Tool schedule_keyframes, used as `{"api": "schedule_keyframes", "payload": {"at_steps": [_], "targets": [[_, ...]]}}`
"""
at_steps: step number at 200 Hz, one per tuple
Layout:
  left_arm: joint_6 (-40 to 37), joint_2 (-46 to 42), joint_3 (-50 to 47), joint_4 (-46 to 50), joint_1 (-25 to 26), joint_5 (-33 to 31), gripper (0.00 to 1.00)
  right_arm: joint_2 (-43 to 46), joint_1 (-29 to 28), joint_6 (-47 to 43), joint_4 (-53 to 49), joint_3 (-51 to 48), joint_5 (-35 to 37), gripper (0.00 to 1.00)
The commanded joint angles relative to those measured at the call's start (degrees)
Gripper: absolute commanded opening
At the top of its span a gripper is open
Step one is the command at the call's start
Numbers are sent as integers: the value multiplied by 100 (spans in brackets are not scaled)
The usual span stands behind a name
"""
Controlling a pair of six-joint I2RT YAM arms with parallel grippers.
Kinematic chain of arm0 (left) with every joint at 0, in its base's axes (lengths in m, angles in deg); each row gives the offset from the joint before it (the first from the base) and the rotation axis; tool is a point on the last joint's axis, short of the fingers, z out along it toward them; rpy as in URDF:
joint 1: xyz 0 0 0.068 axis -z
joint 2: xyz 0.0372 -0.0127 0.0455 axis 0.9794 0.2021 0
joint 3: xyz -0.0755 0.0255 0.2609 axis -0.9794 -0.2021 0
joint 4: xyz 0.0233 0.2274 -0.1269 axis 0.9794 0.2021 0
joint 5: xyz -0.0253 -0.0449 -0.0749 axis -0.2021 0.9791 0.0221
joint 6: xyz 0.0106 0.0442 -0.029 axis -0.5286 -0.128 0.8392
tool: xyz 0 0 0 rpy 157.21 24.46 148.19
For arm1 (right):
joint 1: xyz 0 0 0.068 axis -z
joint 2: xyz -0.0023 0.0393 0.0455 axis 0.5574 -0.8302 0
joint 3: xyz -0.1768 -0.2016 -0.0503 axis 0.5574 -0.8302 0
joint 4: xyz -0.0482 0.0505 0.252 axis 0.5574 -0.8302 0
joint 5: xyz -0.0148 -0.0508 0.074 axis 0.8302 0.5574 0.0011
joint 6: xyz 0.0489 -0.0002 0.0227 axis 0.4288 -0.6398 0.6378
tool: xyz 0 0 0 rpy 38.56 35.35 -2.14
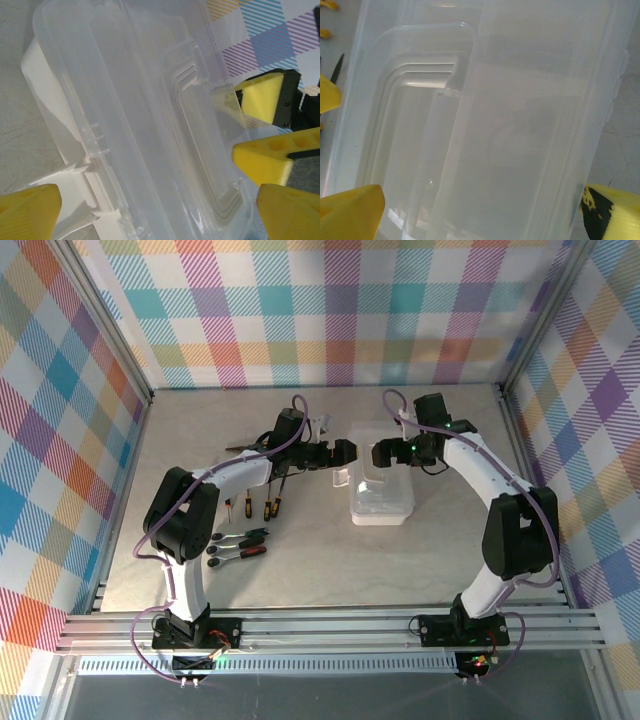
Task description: Pack the tool kit
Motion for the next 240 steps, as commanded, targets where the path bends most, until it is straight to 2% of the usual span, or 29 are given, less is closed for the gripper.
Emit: {"api": "schedule_keyframes", "payload": {"at_steps": [1, 27, 84, 108, 176, 240], "targets": [[-86, -174, -19, -17, -25, 6, 100, -165, 22, -72, -173, 226, 69, 99], [-93, -167, 4, 0, -23, 7, 100, -243, 22, -72, -231, 265, 163, 99], [-133, -174, 54, 70, -23, 15, 100, -25, 31, -65, -107, 123, 24, 78], [-190, -216, 115, 151, -46, 24, 100, 174, 151, 1, 155, -86, -388, 72], [-179, -292, 349, 165, -102, 212, 100, 587, 728, 457, 998, -659, -2005, 70], [85, -206, 707, -301, -78, 594, 100, 627, 1024, 721, 1477, -959, -2744, 67]]}}
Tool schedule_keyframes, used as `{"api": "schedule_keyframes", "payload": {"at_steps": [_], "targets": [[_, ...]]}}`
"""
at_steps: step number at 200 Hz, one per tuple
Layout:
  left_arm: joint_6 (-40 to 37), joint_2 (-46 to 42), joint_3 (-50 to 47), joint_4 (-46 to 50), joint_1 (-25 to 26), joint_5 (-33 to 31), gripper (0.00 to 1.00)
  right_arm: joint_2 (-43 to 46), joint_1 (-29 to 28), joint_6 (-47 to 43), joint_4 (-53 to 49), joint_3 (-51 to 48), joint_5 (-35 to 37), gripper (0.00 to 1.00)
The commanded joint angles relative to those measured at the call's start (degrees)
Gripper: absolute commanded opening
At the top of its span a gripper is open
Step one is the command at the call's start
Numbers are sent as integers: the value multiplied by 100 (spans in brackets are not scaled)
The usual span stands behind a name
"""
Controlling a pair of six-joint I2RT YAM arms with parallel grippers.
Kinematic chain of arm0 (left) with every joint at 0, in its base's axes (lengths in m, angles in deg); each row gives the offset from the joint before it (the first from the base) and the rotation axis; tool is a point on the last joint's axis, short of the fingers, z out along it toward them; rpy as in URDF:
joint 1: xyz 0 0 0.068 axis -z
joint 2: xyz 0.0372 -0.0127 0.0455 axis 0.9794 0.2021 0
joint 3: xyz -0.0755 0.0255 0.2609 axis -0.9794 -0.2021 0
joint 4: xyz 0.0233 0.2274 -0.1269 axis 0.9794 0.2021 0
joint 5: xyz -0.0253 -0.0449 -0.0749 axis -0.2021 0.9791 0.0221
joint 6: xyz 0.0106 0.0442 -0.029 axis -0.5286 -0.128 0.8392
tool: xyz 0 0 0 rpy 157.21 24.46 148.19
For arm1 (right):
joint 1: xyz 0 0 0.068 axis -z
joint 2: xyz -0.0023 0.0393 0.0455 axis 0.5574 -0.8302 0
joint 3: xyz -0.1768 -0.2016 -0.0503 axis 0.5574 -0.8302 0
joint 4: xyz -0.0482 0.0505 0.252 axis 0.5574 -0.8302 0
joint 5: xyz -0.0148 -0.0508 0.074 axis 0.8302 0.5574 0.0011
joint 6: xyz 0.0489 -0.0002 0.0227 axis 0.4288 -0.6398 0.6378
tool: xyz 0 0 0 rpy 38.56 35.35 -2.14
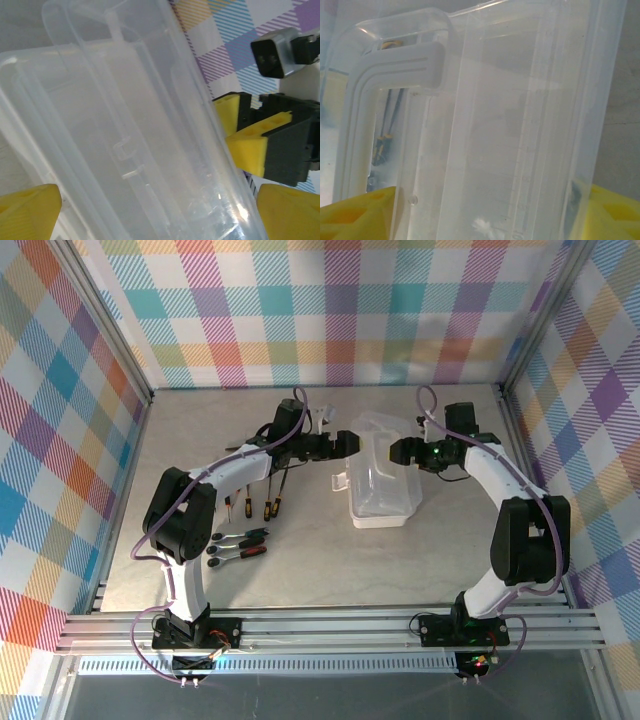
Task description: Pack the tool kit
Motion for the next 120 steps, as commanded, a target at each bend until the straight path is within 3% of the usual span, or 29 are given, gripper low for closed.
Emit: {"api": "schedule_keyframes", "payload": {"at_steps": [1, 120], "targets": [[102, -183, 271, -336, -28, 280, 100, 236, 71, 198, 567, -78, -729, 67], [367, 320, 776, -549, 131, 369, 100, 332, 145, 201, 666, -145, -1002, 66]]}}
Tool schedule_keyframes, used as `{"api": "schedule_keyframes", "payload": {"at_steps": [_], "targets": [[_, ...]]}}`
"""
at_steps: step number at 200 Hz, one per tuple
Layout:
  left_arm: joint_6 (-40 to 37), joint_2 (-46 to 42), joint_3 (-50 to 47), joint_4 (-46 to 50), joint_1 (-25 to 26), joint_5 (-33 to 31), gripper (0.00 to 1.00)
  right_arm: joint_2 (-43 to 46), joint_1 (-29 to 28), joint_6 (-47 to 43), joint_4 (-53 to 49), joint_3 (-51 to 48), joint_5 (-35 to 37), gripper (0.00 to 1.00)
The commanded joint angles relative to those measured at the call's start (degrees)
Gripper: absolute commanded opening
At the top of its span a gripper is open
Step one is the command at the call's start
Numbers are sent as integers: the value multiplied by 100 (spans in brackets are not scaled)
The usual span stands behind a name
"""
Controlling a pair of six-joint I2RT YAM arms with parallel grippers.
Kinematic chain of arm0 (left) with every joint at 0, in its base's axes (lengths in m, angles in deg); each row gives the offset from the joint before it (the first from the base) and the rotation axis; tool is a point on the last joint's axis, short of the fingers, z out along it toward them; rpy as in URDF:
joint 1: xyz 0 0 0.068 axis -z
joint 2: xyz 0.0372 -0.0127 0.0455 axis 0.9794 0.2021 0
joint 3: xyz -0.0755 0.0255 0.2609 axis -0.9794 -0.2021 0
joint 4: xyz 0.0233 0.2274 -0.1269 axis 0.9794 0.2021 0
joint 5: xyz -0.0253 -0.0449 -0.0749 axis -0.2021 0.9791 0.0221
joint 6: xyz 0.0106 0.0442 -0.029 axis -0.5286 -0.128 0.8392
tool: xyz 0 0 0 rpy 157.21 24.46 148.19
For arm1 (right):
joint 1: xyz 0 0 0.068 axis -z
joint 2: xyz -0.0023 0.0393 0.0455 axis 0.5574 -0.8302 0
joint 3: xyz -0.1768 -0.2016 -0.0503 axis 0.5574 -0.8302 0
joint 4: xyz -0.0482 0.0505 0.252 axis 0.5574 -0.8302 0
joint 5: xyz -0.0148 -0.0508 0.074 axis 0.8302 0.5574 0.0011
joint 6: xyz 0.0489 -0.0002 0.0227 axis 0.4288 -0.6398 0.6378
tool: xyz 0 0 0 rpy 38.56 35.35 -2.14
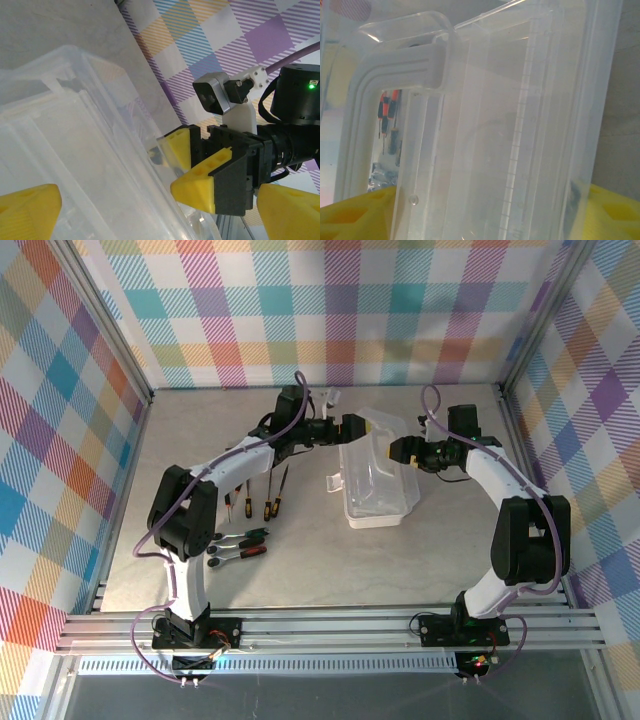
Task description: Pack the tool kit
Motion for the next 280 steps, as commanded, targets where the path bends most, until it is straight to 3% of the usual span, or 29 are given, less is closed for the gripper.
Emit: {"api": "schedule_keyframes", "payload": {"at_steps": [1, 86, 229, 243, 266, 280], "targets": [[45, 106, 157, -120, 59, 121, 100, 324, 52, -15, 282, 29, -468, 66], [-627, -186, -38, 966, 54, -476, 100, 320, 74, -63, 202, 57, -404, 65], [256, 587, 833, -44, 349, -55, 100, 312, 69, -42, 294, 43, -640, 67], [307, 581, 864, -91, 349, -37, 100, 274, 65, -30, 307, 55, -678, 73], [410, 589, 983, -203, 388, 6, 100, 202, 68, -28, 260, 105, -630, 94], [451, 612, 1110, -225, 427, 35, 100, 188, 67, -106, 30, 216, -348, 99]]}}
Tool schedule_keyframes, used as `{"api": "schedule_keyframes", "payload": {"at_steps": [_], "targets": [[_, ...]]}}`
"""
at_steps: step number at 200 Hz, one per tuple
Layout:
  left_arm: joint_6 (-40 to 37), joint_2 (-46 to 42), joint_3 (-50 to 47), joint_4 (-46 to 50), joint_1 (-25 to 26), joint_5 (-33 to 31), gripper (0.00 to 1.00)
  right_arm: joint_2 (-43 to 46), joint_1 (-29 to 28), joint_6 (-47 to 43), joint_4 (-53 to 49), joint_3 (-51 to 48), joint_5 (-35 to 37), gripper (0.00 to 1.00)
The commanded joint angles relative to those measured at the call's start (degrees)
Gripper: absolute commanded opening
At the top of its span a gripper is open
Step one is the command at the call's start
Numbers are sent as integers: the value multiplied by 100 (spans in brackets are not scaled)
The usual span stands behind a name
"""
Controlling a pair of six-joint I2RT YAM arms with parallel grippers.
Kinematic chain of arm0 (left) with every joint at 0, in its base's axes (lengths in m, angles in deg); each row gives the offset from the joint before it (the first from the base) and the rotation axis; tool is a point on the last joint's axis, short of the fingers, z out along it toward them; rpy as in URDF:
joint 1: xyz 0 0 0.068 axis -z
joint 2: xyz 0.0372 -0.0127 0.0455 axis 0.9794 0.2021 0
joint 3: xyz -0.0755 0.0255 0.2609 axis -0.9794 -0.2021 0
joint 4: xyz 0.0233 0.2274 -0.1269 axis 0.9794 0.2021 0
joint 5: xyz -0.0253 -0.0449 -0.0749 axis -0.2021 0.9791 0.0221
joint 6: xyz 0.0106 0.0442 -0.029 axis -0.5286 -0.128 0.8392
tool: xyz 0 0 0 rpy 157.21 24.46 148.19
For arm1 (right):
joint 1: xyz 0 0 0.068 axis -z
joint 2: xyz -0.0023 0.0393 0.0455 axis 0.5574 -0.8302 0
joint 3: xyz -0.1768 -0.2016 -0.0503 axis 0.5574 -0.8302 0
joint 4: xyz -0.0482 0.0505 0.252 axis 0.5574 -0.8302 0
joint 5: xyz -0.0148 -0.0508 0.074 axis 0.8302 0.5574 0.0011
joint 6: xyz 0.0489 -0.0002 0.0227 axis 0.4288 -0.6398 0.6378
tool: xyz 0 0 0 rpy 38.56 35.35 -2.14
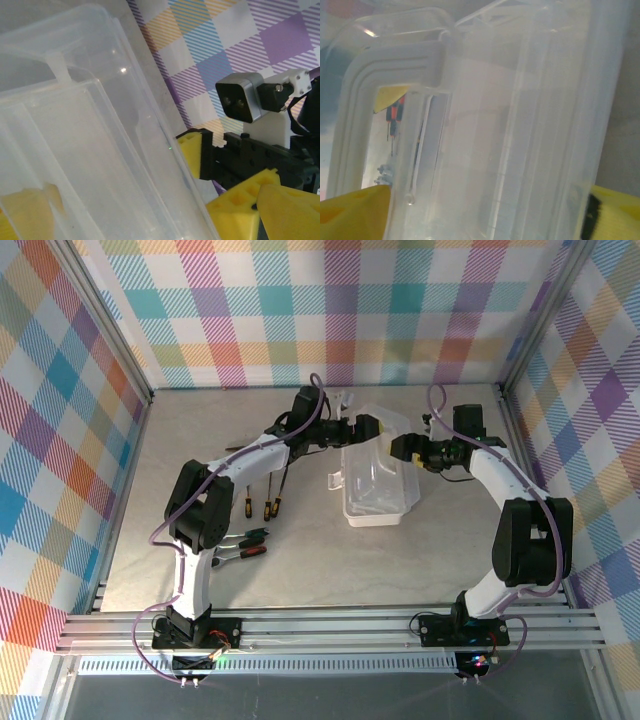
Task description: Pack the tool kit
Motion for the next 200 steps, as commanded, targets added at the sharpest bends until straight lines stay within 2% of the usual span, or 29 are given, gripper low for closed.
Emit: {"api": "schedule_keyframes", "payload": {"at_steps": [1, 50, 90, 169, 200], "targets": [[138, 2, 424, -444, 143, 253, 100, 137, -55, -129, -7, 224, -82, 99], [232, 120, 797, -464, 263, 353, 100, 631, -53, -544, -1018, 797, 1475, 99], [329, 303, 1068, -472, 317, 400, 100, 1295, -115, -713, -1450, 930, 2074, 99], [402, 545, 1488, -411, 401, 448, 100, 1702, -1257, -1204, -2125, 950, 3547, 99], [407, 579, 1542, -385, 410, 463, 100, 1630, -1621, -1291, -2233, 1068, 3750, 99]]}}
